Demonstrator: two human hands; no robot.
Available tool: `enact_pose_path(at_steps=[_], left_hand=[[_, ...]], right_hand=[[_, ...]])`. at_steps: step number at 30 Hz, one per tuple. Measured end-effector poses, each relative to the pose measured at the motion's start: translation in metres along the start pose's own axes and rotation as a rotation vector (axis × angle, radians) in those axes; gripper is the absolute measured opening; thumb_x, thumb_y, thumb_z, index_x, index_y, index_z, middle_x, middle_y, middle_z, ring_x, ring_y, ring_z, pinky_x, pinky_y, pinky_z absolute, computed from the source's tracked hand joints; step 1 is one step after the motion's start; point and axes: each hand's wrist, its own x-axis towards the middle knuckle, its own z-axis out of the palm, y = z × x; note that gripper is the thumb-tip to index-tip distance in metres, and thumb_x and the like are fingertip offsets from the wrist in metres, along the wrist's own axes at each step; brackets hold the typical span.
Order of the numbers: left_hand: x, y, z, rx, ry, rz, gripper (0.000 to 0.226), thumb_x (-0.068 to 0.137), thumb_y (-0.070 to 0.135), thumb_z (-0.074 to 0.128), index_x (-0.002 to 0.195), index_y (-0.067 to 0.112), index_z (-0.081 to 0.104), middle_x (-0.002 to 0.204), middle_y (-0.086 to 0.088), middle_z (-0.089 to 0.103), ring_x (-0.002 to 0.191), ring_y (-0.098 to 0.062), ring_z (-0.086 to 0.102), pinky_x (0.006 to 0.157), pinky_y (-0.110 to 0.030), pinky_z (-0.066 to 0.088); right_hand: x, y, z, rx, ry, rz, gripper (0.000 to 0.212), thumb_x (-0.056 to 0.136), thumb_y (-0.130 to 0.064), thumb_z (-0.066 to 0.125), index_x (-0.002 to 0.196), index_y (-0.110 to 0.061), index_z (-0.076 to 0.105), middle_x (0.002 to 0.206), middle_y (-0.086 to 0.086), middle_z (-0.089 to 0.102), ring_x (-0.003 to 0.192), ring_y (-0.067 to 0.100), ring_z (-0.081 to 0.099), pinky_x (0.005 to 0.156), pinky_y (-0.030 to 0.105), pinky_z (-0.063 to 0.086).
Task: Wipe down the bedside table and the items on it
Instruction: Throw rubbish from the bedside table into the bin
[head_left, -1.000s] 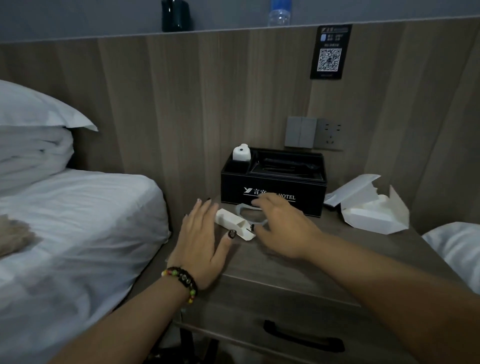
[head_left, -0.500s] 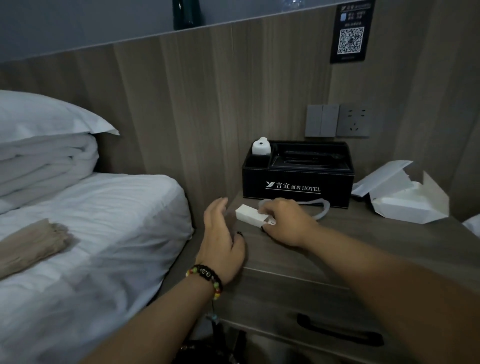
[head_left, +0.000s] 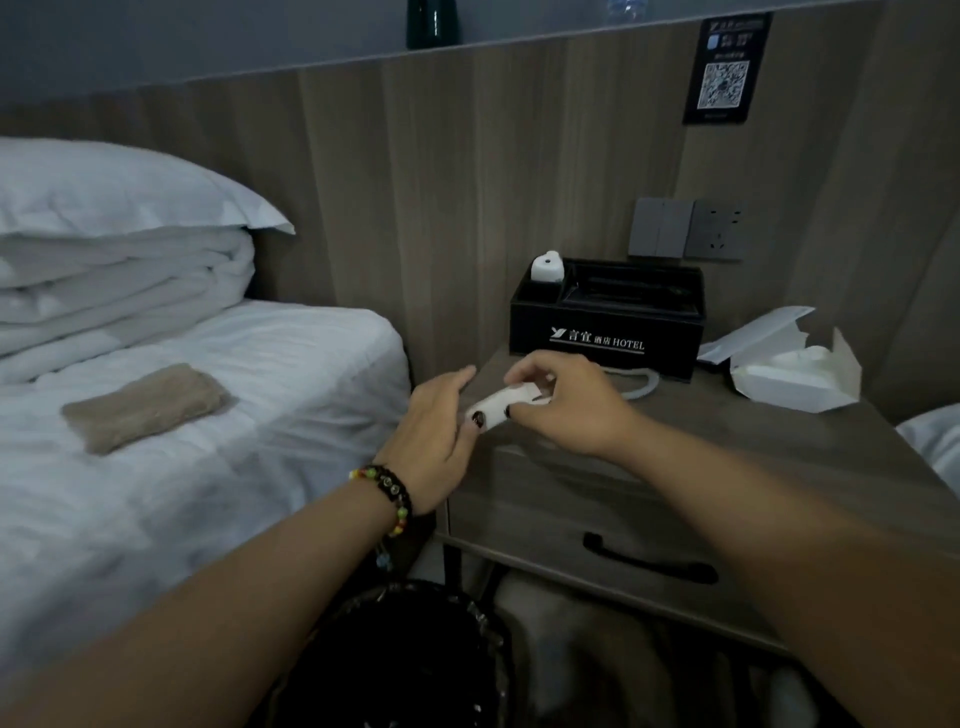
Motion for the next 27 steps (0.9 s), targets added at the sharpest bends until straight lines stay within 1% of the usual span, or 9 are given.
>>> enact_pose_path(at_steps=[5,6,8,10,12,17,20,24,27], left_hand=[[-0.035,0.010,-0.010,-0.006,-0.011,0.044,0.053,0.092,0.024,0.042,0.141,0.002,0.035,0.133,-0.012,0.049,0.122,-0.020,0.039,0.102,-0.017,0.023],[-0.044,0.009,-0.010,-0.006,-0.009,0.036,0.052,0.092,0.023,0.043,0.139,0.002,0.037,0.132,-0.012,0.050,0.120,-0.021,0.041,0.102,-0.018,0.024],[-0.065,0.006,-0.009,-0.024,-0.010,-0.011,0.048,0.092,0.021,0.045,0.137,0.005,0.040,0.130,-0.011,0.052,0.117,-0.022,0.043,0.101,-0.023,0.029],[-0.088,-0.002,-0.004,-0.055,-0.053,-0.078,0.046,0.092,0.024,0.045,0.135,0.008,0.043,0.128,-0.010,0.052,0.116,-0.021,0.045,0.100,-0.027,0.032],[-0.110,-0.010,0.001,-0.098,-0.127,-0.137,0.046,0.092,0.029,0.047,0.133,0.008,0.046,0.125,-0.007,0.053,0.114,-0.016,0.047,0.098,-0.025,0.034],[-0.161,-0.026,0.014,-0.181,-0.311,-0.406,0.031,0.095,0.025,0.054,0.124,0.019,0.052,0.114,0.005,0.058,0.101,-0.009,0.056,0.080,-0.016,0.042],[-0.185,-0.036,0.029,-0.199,-0.357,-0.510,0.029,0.096,0.021,0.052,0.124,0.019,0.051,0.114,0.004,0.058,0.101,-0.008,0.054,0.081,-0.017,0.039],[-0.210,-0.049,0.050,-0.171,-0.426,-0.701,0.027,0.097,0.020,0.051,0.123,0.017,0.052,0.111,0.003,0.056,0.102,-0.011,0.055,0.082,-0.020,0.039],[-0.224,-0.057,0.060,-0.127,-0.461,-0.790,0.036,0.096,0.022,0.051,0.130,0.012,0.047,0.128,-0.006,0.054,0.115,-0.019,0.053,0.092,-0.024,0.041]], right_hand=[[-0.034,-0.018,0.027,0.304,0.065,0.096,0.020,0.077,-0.001,0.071,0.089,-0.017,0.066,0.080,-0.009,0.064,0.060,-0.010,0.055,0.063,0.005,0.041],[-0.041,-0.018,0.036,0.353,0.073,0.133,0.018,0.078,-0.001,0.070,0.088,-0.016,0.066,0.080,-0.005,0.065,0.060,-0.009,0.055,0.065,0.008,0.043],[-0.054,-0.017,0.058,0.440,0.071,0.237,0.015,0.079,-0.004,0.069,0.085,-0.018,0.067,0.081,0.001,0.068,0.068,0.003,0.061,0.074,0.024,0.052],[-0.066,-0.016,0.082,0.455,0.052,0.342,0.014,0.078,-0.009,0.070,0.082,-0.022,0.068,0.081,0.006,0.070,0.077,0.020,0.066,0.082,0.039,0.055],[-0.074,-0.013,0.103,0.445,0.015,0.418,0.013,0.075,-0.010,0.071,0.078,-0.022,0.067,0.078,0.006,0.069,0.083,0.027,0.069,0.083,0.046,0.056],[-0.088,-0.001,0.147,0.286,-0.252,0.511,0.013,0.073,-0.018,0.072,0.075,-0.025,0.062,0.084,0.006,0.067,0.088,0.026,0.068,0.082,0.046,0.057],[-0.096,0.004,0.159,0.125,-0.396,0.433,0.010,0.081,-0.019,0.069,0.091,-0.020,0.065,0.097,0.005,0.065,0.096,0.022,0.063,0.092,0.039,0.052],[-0.100,0.004,0.167,-0.125,-0.605,0.301,0.039,0.090,-0.022,0.061,0.127,-0.011,0.054,0.129,0.011,0.056,0.119,0.025,0.053,0.100,0.034,0.045],[-0.103,0.007,0.171,-0.217,-0.741,0.266,0.054,0.091,-0.023,0.060,0.141,-0.013,0.040,0.141,0.012,0.045,0.127,0.026,0.046,0.102,0.034,0.044]])
